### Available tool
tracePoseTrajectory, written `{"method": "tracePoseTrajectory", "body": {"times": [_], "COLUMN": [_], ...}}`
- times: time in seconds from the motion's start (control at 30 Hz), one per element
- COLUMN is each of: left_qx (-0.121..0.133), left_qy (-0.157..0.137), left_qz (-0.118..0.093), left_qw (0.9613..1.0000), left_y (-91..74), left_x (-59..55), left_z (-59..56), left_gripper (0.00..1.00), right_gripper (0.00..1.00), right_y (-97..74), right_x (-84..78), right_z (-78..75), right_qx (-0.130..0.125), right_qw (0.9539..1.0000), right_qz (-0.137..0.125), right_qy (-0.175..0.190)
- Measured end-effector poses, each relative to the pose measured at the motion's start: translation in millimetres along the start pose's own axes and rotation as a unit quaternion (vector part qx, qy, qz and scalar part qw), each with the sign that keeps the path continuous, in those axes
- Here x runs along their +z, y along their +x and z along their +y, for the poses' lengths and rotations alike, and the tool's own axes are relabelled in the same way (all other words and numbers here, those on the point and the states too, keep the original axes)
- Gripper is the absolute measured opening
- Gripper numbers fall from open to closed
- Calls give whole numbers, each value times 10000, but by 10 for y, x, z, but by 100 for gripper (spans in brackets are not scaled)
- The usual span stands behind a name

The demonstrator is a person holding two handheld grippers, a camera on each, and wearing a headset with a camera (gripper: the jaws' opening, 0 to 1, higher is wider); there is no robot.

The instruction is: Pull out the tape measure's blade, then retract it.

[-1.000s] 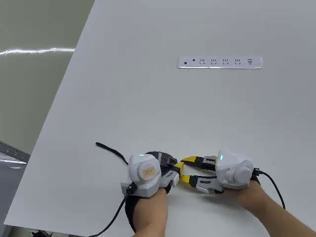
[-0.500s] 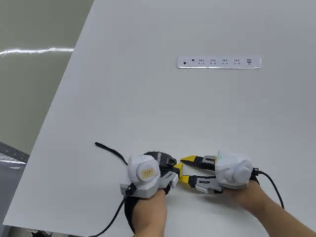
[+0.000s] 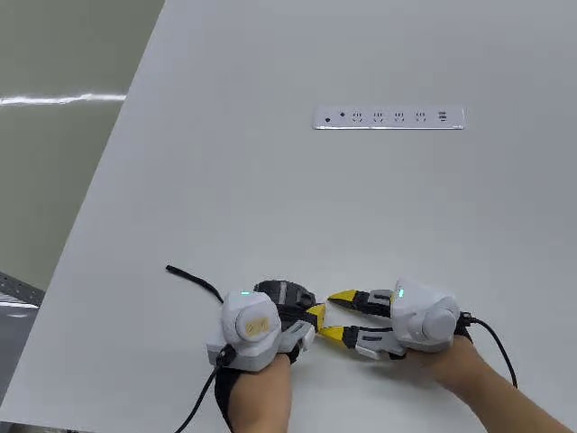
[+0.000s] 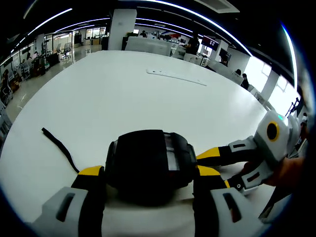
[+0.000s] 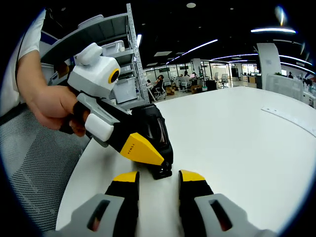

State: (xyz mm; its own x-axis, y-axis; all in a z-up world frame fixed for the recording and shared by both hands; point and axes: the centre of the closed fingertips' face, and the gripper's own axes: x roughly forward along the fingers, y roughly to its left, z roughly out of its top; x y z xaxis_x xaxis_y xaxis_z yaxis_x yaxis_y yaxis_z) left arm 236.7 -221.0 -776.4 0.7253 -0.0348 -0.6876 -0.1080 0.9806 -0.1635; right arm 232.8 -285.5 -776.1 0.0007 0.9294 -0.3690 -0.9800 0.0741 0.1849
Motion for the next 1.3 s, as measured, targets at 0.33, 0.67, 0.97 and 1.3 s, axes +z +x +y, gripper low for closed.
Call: {"method": "tracePoseTrajectory", "body": {"times": [0.33, 0.67, 0.97, 1.3], "left_qx": [-147, -398, -583, -845], "left_qy": [202, 344, 469, 779], "left_qz": [-89, -164, -212, -272], "left_qw": [9996, 9985, 9970, 9930], "left_y": [-42, -100, -140, -211], "left_x": [20, 53, 49, 78], "left_z": [-4, -57, -77, -134], "left_gripper": [72, 72, 72, 72], "right_gripper": [33, 35, 36, 36], "right_y": [-157, -305, -381, -558], "right_x": [10, 69, 114, 106], "right_z": [-1, -6, 62, 55], "right_qx": [-296, -629, -876, -1148], "right_qw": [9993, 9972, 9950, 9920], "right_qz": [-114, -234, -286, -225], "right_qy": [180, 335, 393, 484]}}
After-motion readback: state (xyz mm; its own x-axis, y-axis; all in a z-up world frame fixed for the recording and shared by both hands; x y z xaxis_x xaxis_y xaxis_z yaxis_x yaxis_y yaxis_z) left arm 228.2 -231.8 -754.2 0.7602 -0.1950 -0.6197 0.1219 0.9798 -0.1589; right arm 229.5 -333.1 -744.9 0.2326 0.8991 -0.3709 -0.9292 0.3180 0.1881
